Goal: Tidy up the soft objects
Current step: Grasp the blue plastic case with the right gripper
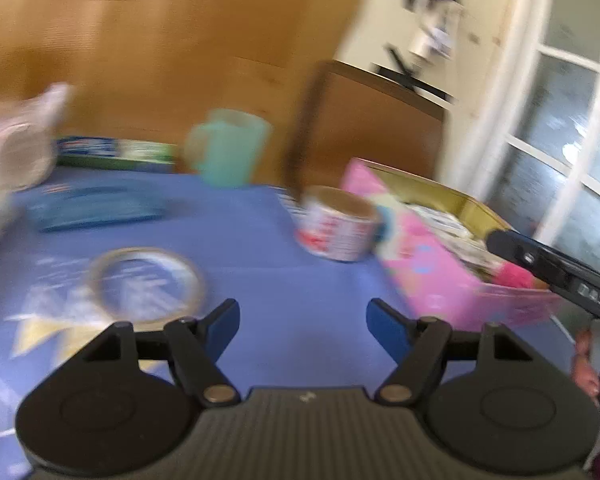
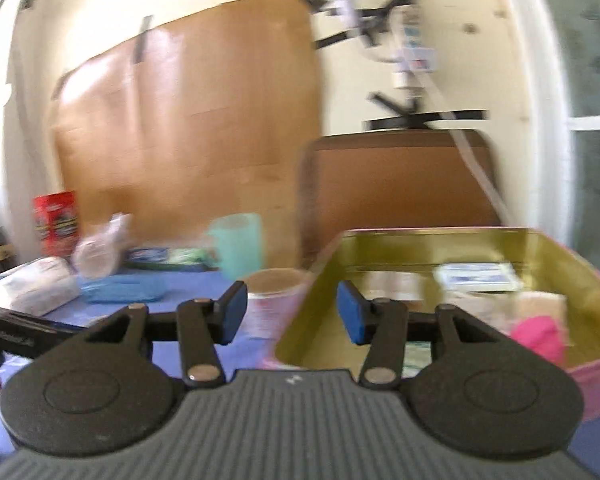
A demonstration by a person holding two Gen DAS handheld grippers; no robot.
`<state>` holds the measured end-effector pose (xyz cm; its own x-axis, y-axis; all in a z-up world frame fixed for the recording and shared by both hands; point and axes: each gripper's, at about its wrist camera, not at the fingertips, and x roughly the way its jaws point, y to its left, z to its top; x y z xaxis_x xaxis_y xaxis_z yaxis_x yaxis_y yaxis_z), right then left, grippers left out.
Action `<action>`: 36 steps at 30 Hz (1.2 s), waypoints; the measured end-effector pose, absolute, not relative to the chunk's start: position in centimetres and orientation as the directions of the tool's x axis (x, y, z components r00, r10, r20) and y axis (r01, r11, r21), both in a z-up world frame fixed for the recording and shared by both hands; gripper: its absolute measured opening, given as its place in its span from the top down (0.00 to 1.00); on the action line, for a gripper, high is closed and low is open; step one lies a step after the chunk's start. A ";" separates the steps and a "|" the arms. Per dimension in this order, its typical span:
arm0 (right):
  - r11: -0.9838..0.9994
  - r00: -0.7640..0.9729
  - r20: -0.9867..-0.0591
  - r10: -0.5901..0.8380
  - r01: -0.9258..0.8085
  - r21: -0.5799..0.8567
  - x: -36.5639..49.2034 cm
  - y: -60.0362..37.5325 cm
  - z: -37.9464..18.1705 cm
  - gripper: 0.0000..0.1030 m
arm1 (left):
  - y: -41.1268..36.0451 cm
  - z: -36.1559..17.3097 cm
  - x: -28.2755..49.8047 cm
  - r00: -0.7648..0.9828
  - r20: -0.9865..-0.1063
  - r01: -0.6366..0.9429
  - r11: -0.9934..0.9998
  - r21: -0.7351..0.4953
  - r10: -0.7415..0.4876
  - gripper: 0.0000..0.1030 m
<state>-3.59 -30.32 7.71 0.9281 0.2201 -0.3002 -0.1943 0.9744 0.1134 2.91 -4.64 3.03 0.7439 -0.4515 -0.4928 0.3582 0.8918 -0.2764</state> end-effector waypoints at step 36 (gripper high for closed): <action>0.820 0.520 -0.677 0.522 -0.524 0.230 15.2 -8.4 5.8 0.24 | 11.3 0.3 3.6 0.882 -0.369 0.064 0.852 -0.520 -0.292 0.28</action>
<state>15.19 -8.42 5.77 0.5196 0.5218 -0.6765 -0.5239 0.8201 0.2302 3.62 11.31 0.34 0.8821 -0.2922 -0.3695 0.0643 0.8517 -0.5200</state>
